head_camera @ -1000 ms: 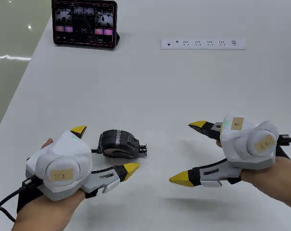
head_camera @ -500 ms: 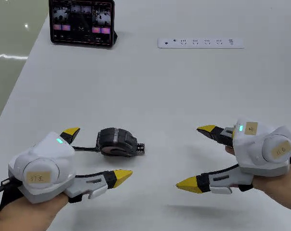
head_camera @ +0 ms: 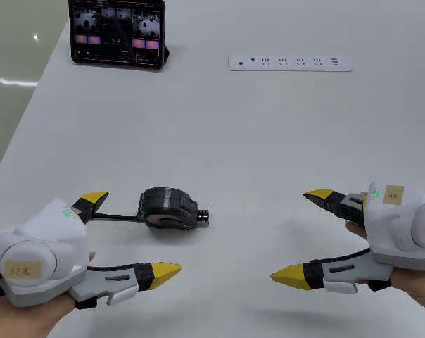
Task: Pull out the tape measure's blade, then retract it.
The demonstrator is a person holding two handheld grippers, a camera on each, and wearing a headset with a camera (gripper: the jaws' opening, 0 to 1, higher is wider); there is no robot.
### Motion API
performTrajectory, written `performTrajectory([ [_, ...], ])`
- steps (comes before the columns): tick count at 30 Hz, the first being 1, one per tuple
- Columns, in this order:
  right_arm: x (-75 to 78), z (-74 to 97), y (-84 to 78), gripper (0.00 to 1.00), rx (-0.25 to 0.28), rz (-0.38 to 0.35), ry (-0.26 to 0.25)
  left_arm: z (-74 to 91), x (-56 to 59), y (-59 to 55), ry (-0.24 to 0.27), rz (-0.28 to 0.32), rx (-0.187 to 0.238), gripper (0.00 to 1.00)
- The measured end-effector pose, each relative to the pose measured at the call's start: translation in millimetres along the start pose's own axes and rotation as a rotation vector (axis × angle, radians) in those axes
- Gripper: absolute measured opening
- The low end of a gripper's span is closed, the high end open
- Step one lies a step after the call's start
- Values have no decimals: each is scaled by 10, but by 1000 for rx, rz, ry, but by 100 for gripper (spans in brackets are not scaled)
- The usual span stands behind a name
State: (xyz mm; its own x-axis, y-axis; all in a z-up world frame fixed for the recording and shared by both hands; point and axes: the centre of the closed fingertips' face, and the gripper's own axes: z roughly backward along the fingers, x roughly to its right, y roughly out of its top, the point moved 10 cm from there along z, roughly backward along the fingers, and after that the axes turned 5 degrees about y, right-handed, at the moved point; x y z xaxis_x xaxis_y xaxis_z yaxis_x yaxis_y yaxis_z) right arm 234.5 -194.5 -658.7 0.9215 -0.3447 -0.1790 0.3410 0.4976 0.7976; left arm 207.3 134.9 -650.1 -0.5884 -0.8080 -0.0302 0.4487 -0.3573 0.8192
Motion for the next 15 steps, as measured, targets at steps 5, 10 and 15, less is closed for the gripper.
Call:
performTrajectory([
  [5, -5, 87, -56, 88, 1, -20, -12, 49, -45, -7, -1, 7, 2, 99],
  [10, -7, 166, -72, 89, 4, -28, -27, 91, -69, -26, -1, 6, 2, 99],
  [15, -4, 209, -90, 90, 7, -37, -35, 115, -50, -51, -23, 20, 4, 99],
])
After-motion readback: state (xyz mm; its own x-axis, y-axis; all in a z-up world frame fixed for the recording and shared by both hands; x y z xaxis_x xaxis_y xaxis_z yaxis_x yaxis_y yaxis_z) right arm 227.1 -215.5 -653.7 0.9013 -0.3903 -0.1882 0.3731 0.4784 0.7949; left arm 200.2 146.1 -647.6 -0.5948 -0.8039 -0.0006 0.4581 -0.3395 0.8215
